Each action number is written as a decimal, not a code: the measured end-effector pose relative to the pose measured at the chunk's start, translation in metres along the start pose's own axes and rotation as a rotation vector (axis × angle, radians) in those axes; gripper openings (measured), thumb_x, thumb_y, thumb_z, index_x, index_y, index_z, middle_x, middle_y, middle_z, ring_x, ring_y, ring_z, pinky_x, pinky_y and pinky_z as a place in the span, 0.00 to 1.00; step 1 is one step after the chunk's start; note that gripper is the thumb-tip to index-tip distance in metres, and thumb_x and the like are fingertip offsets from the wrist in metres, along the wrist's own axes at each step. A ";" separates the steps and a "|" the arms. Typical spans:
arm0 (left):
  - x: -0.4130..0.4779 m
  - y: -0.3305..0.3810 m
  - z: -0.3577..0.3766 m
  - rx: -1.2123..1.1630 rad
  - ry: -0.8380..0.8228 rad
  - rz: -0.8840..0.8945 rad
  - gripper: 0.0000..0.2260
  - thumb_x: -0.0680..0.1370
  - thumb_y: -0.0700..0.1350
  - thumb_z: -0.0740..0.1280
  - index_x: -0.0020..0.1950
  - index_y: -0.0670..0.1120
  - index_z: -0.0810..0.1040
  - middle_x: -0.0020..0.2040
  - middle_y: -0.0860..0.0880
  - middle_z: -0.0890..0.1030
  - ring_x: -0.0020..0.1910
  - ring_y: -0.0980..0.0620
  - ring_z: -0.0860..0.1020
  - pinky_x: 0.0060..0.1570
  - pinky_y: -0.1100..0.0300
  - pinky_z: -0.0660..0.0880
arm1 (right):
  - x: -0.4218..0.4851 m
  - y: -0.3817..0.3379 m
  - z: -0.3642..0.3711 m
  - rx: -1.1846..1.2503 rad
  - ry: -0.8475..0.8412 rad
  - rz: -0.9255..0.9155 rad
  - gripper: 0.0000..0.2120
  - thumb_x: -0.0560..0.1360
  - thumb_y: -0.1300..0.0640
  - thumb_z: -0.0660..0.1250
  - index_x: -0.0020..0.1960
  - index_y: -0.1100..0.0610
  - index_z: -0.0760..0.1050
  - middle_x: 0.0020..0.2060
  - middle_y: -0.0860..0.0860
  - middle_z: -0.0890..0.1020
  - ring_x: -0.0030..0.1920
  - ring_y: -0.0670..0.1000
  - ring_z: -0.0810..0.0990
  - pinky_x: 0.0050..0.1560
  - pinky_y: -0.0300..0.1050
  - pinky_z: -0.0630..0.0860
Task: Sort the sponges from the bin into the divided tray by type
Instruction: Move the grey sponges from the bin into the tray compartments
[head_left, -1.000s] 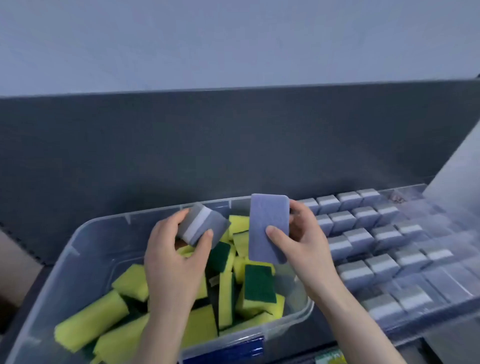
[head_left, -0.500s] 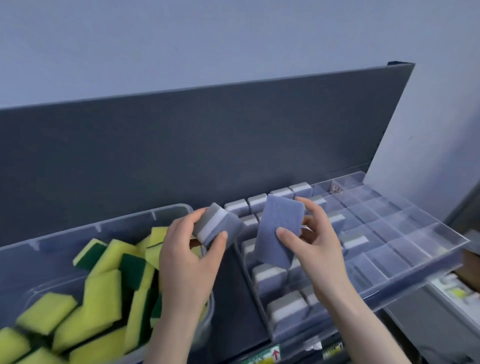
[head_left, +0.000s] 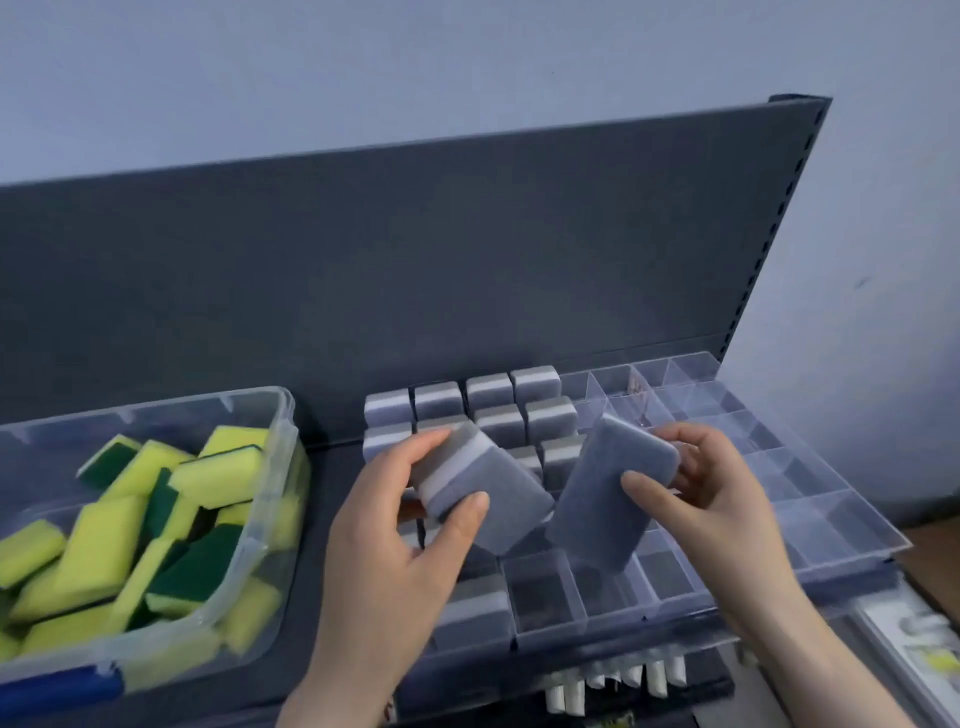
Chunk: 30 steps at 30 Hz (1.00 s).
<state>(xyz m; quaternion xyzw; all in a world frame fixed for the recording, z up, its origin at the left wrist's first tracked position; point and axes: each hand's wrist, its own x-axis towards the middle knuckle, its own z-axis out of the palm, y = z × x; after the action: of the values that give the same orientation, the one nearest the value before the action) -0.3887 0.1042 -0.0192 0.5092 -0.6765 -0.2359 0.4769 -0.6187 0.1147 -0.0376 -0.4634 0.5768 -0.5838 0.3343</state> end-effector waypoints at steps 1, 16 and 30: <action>-0.003 0.003 0.005 0.002 -0.015 -0.012 0.18 0.71 0.50 0.72 0.59 0.61 0.74 0.53 0.65 0.77 0.52 0.61 0.77 0.45 0.60 0.76 | 0.001 0.004 -0.008 -0.021 -0.019 0.001 0.16 0.69 0.64 0.73 0.49 0.48 0.73 0.42 0.45 0.83 0.42 0.45 0.81 0.43 0.42 0.76; -0.030 -0.001 0.049 0.359 -0.179 -0.094 0.17 0.74 0.48 0.70 0.59 0.60 0.70 0.52 0.67 0.72 0.51 0.66 0.71 0.46 0.71 0.67 | -0.009 0.063 -0.044 -0.121 -0.213 0.027 0.24 0.68 0.71 0.72 0.46 0.41 0.75 0.42 0.45 0.80 0.41 0.47 0.78 0.40 0.35 0.75; -0.023 0.003 0.053 0.492 -0.422 0.003 0.16 0.77 0.51 0.67 0.63 0.60 0.69 0.55 0.67 0.68 0.54 0.66 0.66 0.54 0.70 0.65 | 0.009 0.032 -0.044 -0.706 -0.510 -0.190 0.20 0.69 0.56 0.74 0.59 0.49 0.76 0.50 0.38 0.78 0.51 0.41 0.77 0.53 0.34 0.72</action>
<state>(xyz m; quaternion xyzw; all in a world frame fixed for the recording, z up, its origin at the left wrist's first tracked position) -0.4362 0.1171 -0.0490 0.5482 -0.7978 -0.1650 0.1892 -0.6676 0.1187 -0.0635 -0.7294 0.5945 -0.2463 0.2322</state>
